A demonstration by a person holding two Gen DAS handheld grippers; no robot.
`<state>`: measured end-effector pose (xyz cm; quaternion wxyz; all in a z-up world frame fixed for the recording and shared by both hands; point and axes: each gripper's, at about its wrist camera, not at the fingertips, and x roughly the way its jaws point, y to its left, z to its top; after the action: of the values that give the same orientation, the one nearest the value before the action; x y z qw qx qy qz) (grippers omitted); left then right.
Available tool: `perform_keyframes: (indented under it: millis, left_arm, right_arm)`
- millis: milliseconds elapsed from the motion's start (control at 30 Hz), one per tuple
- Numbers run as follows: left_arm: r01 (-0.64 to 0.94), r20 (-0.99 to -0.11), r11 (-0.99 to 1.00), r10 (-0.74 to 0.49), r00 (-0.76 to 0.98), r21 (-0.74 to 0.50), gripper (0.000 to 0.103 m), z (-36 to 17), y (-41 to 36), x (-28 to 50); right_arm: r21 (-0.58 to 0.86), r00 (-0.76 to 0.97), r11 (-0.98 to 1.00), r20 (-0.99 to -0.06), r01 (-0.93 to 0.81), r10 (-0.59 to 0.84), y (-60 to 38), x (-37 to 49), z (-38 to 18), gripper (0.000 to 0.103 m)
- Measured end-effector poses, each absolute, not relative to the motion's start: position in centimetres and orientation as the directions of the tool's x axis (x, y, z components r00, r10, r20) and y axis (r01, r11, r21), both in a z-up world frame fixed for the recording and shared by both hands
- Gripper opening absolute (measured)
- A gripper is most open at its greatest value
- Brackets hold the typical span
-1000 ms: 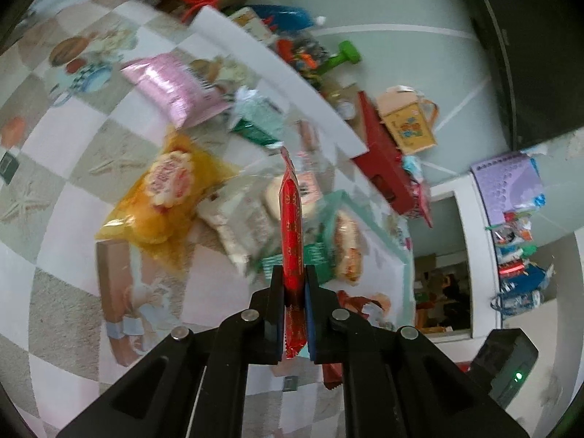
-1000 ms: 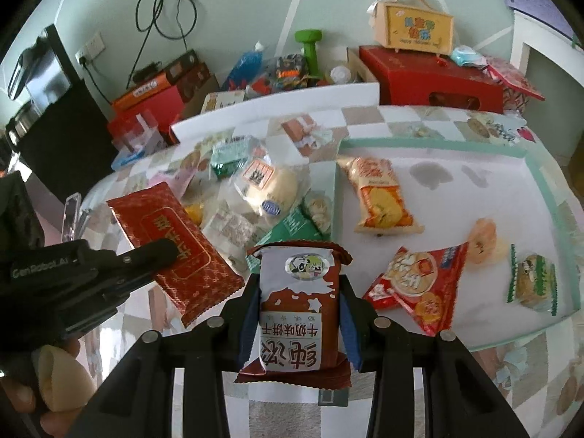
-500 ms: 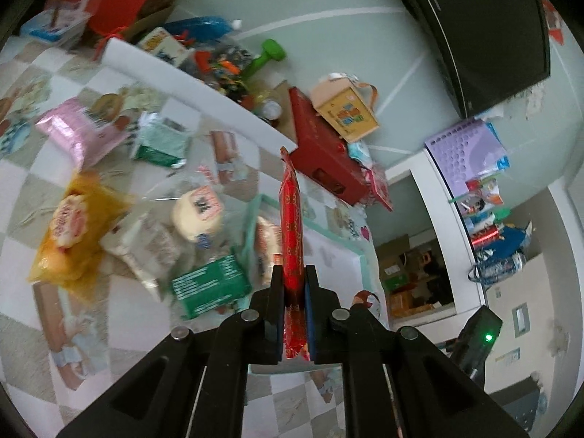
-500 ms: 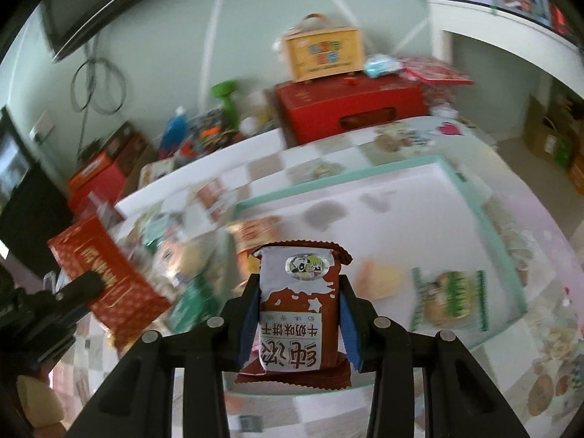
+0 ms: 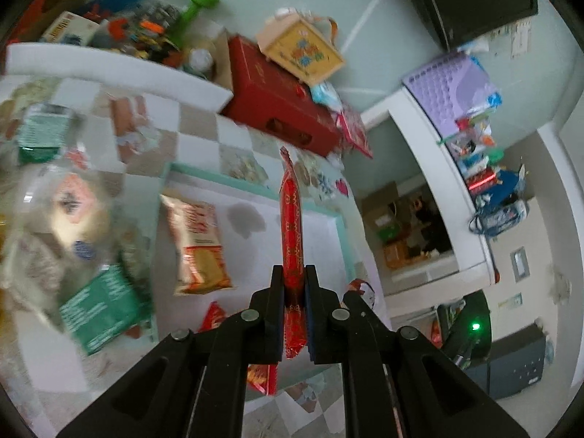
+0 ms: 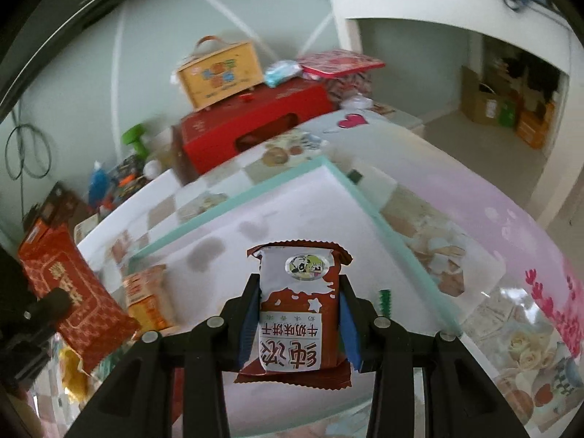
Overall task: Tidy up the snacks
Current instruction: 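Carry both snacks over the teal-rimmed tray and open both tools to drop them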
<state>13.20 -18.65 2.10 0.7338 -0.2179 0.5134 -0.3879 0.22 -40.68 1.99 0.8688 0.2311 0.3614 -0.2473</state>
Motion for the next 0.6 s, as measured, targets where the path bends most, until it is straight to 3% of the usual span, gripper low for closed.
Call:
perform_keyframes:
  millis: [500, 600]
  left_arm:
    - [0.369, -0.656, 0.641, -0.748, 0.101, -0.673, 0.009, -1.3, -23.5, 14.5]
    - [0.354, -0.669, 0.654, -0.737, 0.099, -0.668, 0.020, -1.4, -23.2, 14.4]
  right_arm:
    - [0.213, 0.605, 0.764, -0.748, 0.609, -0.273, -41.7, 1.4, 0.3, 0.042]
    - [0.186, 0.598, 0.773, -0.747, 0.607, -0.290, -41.3, 1.6, 0.5, 0.043]
